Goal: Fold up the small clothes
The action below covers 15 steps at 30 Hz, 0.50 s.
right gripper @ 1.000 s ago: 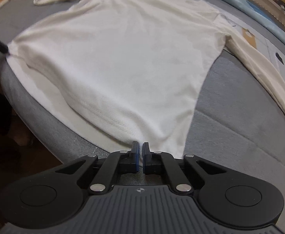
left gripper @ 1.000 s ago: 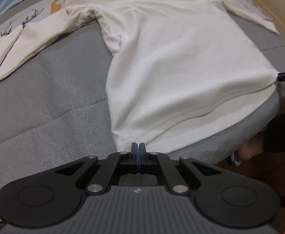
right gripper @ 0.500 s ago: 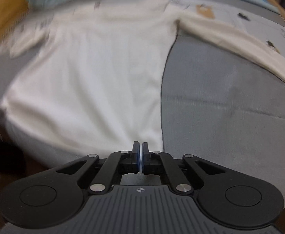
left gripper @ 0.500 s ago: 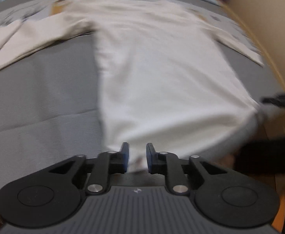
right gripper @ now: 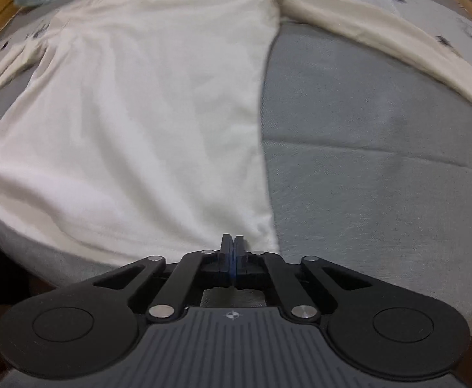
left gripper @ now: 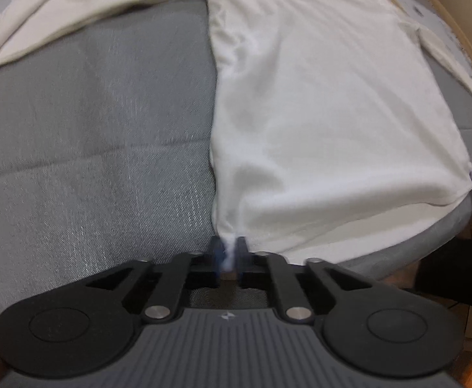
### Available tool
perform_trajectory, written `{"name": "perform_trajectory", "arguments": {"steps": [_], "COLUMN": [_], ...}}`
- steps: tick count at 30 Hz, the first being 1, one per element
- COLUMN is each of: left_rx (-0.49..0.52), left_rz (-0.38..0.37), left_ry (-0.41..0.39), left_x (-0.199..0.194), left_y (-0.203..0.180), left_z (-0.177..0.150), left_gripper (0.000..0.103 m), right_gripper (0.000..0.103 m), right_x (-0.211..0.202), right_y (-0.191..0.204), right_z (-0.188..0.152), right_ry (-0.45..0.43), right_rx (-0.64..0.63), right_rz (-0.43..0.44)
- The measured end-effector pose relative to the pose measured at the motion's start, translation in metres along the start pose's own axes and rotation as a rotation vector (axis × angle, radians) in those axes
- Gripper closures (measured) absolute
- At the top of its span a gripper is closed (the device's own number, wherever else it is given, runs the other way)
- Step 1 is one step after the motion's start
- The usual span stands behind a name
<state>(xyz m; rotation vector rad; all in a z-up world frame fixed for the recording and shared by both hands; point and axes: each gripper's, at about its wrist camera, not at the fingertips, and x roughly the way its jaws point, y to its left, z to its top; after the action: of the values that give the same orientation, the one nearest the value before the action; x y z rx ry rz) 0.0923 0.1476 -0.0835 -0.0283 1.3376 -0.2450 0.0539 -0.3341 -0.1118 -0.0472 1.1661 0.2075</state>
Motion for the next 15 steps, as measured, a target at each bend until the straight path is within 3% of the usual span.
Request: {"name": "perform_trajectory", "arguments": {"steps": [2,4,6,8,10,13,15], "left_rx": [0.014,0.010,0.058,0.104,0.053,-0.033,-0.060], "left_rz": [-0.019,-0.073,-0.040,0.039,0.079,0.054,0.011], "left_ry": [-0.090,-0.127,-0.081,-0.030,-0.004,-0.042,-0.056], "left_x": [-0.023,-0.038,-0.032,-0.017,-0.011,-0.016,-0.018], "left_y": [0.000,0.000,-0.007,-0.014,-0.004,0.008,0.011], "left_z": [-0.004,-0.009,-0.016,-0.018,-0.016,-0.008,-0.006], "left_gripper": [0.097,0.097,0.097,0.096,0.095,0.094,0.086], "right_gripper": [0.103,0.103,0.103,0.103,0.101,0.067,0.064], "right_x": [-0.016,-0.024,-0.023,-0.023,-0.020,-0.015,-0.007], "right_y": [-0.025,-0.049,-0.059,-0.051,-0.037,-0.027,-0.021], "right_z": [0.004,0.002,-0.003,-0.005,-0.001,0.004,0.005], "right_ry": [-0.046,-0.041,-0.017,-0.022,-0.034,-0.049,-0.022], "right_rx": [0.103,0.214,0.241,0.226,0.196,0.200,0.185], "right_rz": [-0.052,-0.078,-0.065,0.047,0.094,0.064,0.055]}}
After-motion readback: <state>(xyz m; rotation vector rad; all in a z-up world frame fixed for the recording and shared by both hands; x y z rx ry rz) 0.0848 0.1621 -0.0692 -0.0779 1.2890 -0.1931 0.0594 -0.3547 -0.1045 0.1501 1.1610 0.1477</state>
